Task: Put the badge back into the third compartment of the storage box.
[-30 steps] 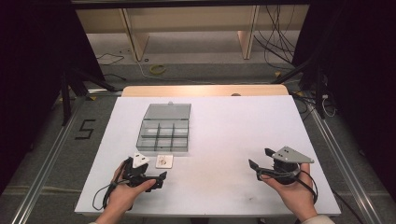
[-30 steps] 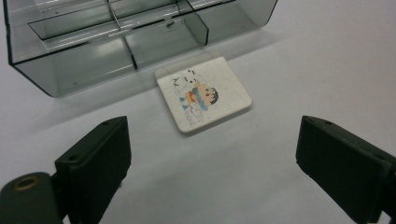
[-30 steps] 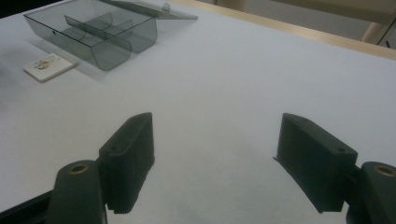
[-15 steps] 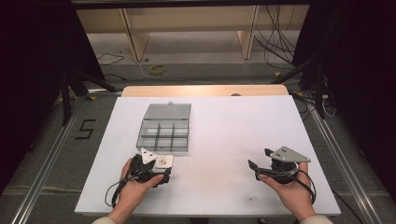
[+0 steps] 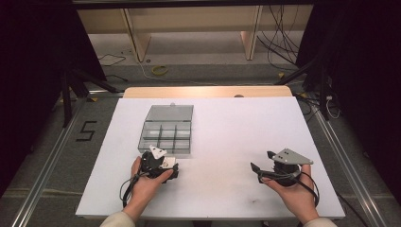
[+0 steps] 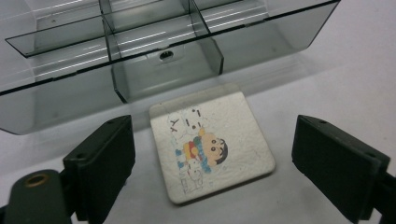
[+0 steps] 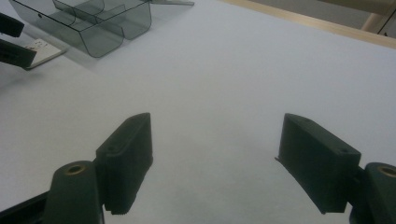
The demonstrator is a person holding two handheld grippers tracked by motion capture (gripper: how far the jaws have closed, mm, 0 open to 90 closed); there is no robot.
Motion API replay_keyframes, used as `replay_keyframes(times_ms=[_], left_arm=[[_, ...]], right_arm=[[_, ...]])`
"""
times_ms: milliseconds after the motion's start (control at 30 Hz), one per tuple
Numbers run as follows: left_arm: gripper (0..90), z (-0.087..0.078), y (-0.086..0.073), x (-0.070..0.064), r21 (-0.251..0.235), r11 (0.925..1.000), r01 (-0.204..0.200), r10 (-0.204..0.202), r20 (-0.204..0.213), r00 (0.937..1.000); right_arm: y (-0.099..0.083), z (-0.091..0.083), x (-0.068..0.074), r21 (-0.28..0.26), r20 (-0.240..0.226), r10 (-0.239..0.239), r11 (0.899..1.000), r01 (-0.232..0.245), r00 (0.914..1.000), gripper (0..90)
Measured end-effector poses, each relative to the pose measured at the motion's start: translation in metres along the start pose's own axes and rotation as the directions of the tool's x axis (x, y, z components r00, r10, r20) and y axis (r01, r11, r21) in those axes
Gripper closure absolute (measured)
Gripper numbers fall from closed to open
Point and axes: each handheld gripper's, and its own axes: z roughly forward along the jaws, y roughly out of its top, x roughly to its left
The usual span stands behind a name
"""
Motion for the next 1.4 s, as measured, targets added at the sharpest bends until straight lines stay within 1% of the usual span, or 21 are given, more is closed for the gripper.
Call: replay_keyframes(times_ms=[133, 233, 367, 533, 600, 700, 867, 933, 1300, 1400], left_arm=[[15.0, 0.005, 0.001, -0.002, 0.003, 1.0000, 0.002, -0.002, -0.007, 1.0000], [15.3, 0.006, 0.001, -0.002, 0.015, 0.9999, 0.002, -0.002, -0.008, 1.0000], [15.8, 0.010, 0.002, 0.000, 0.020, 0.9996, 0.020, -0.020, -0.008, 0.9998], [16.0, 0.012, 0.003, 0.002, 0.028, 0.9988, 0.041, -0.041, 0.000, 0.9991], [16.3, 0.013, 0.003, 0.003, 0.026, 0.9981, 0.056, -0.056, 0.006, 0.9984], [17.6, 0.012, 0.003, 0.003, 0.025, 0.9980, 0.059, -0.059, 0.007, 0.9982], [22.9, 0.011, 0.003, 0.005, 0.026, 0.9977, 0.062, -0.062, 0.003, 0.9981], [25.6, 0.011, 0.003, 0.006, 0.024, 0.9971, 0.072, -0.072, -0.001, 0.9974], [31.6, 0.009, 0.003, 0.005, 0.026, 0.9969, 0.074, -0.074, -0.008, 0.9972], [31.9, 0.009, 0.003, 0.005, 0.026, 0.9969, 0.074, -0.074, -0.008, 0.9972]], right_arm=[[0.000, 0.001, 0.001, 0.003, -0.004, 0.001, 1.000, -0.001, 1.0000, 26.8], [0.000, 0.001, 0.001, 0.003, -0.003, 0.000, 1.000, 0.000, 1.0000, 26.9], [0.000, 0.001, 0.000, 0.003, -0.004, -0.001, 1.000, 0.001, 1.0000, 27.0], [0.000, 0.001, 0.001, 0.003, -0.005, -0.003, 1.000, 0.003, 1.0000, 27.1], [0.000, 0.001, 0.001, 0.003, -0.005, -0.003, 1.000, 0.003, 1.0000, 27.2], [0.000, 0.001, 0.001, 0.004, -0.006, -0.003, 1.000, 0.003, 1.0000, 27.3], [0.000, 0.001, 0.001, 0.002, -0.005, -0.004, 1.000, 0.004, 1.0000, 27.3], [0.000, 0.001, 0.001, 0.001, -0.005, -0.003, 1.000, 0.003, 1.0000, 27.3], [0.000, 0.001, 0.001, 0.001, -0.005, -0.004, 1.000, 0.004, 1.0000, 27.3], [0.000, 0.001, 0.001, 0.000, -0.007, -0.002, 1.000, 0.003, 1.0000, 27.3]])
